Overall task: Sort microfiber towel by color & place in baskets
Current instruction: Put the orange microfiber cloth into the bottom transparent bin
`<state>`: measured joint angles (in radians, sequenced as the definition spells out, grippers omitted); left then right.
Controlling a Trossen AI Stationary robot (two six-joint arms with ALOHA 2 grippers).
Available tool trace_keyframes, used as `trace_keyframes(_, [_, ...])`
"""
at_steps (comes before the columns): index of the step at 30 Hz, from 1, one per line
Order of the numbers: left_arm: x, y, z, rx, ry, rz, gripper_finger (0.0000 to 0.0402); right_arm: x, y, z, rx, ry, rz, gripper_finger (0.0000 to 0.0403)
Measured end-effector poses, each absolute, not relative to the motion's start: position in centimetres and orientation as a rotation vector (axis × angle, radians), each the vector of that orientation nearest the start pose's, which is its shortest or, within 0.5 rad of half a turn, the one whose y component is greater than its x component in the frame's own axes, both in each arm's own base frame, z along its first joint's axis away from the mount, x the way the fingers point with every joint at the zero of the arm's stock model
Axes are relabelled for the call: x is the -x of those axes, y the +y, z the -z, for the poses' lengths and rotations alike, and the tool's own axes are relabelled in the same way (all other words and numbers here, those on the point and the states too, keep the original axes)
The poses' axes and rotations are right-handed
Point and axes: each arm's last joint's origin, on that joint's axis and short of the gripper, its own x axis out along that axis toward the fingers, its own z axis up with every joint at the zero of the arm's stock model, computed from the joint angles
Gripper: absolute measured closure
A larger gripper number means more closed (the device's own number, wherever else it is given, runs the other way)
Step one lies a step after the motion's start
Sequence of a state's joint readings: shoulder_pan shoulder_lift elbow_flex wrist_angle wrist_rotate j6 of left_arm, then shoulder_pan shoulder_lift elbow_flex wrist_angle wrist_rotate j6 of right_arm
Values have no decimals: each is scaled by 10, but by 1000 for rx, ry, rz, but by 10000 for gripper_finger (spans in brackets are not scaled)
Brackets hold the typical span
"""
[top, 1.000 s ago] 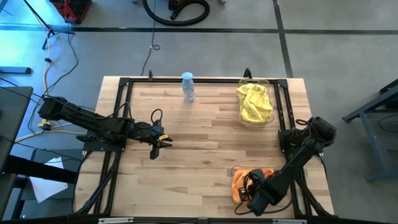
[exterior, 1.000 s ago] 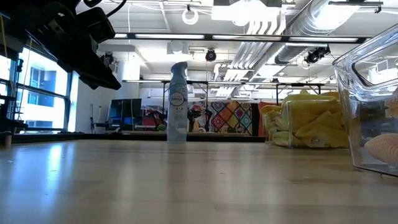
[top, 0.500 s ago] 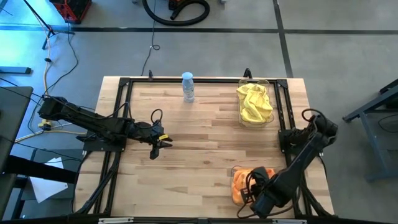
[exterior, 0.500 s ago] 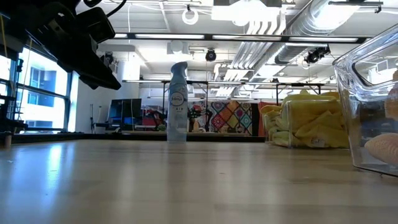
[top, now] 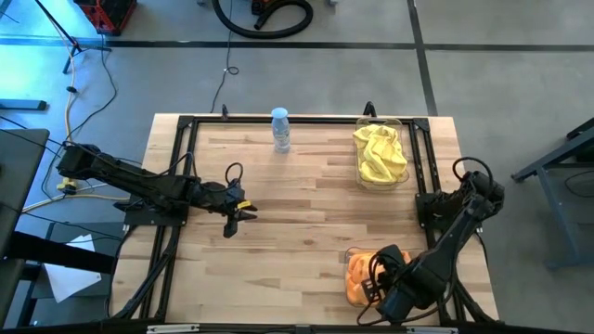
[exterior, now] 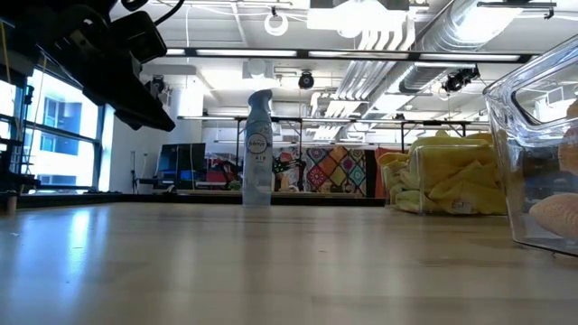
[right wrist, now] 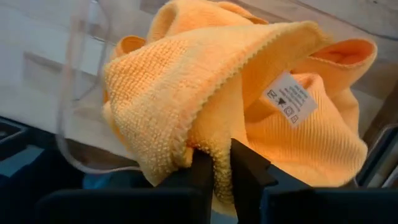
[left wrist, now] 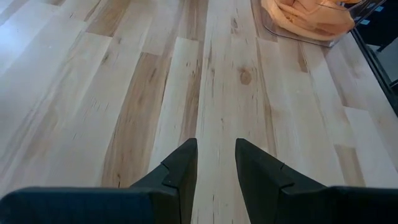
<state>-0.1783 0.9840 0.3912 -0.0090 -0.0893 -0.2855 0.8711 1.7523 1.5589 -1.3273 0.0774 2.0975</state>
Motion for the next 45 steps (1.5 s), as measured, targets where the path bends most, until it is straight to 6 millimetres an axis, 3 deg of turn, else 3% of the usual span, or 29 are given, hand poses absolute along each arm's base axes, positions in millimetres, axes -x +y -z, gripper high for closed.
trace_keyframes(7, [-186,-31,-179,191,639,-5,303,-209,247,-254,-967,1330,915,293])
trace_keyframes(11, [-185,-31,-178,189,649,-6,303,-207,246,-252,-965,1358,926,237])
trace_keyframes(15, [-185,-31,-178,188,651,-7,303,-203,243,-263,-1064,1436,962,198])
trace_keyframes(18, [-185,-31,-178,189,651,-6,303,-200,241,-276,-1127,1420,973,191])
trace_keyframes(22, [-185,-31,-178,189,651,-7,303,-197,236,-297,-1173,1293,937,193])
trace_keyframes(26, [-185,-31,-178,189,650,-7,303,-196,232,-298,-1122,1162,952,194])
trace_keyframes(31, [-185,-31,-178,190,650,-7,303,-209,229,-266,-1062,1157,1052,194])
trace_keyframes(40, [-185,-31,-178,189,650,-7,303,-228,229,-186,-1097,1246,972,194])
trace_keyframes(45, [-185,-31,-178,189,650,-7,303,-223,222,-170,-1097,1207,1013,194])
